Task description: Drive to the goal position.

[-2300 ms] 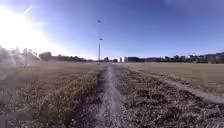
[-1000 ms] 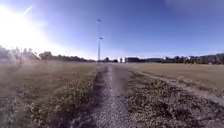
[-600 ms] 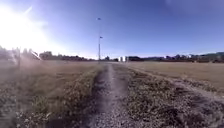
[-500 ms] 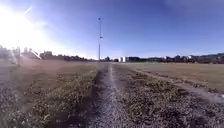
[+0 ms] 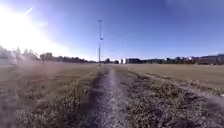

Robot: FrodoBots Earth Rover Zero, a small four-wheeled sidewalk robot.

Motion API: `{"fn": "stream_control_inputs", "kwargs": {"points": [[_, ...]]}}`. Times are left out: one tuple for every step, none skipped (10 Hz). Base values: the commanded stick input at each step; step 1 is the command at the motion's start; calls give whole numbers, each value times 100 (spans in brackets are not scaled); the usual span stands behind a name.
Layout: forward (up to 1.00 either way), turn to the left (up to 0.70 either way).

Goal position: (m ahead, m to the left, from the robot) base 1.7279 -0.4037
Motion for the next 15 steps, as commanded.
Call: {"fn": "stream_control_inputs", "kwargs": {"points": [[50, 0], [50, 0], [50, 0], [50, 0], [50, 0], [50, 0], [50, 0], [50, 0], [50, 0], [50, 0], [50, 0], [50, 0], [50, 0], [50, 0], [50, 0]]}}
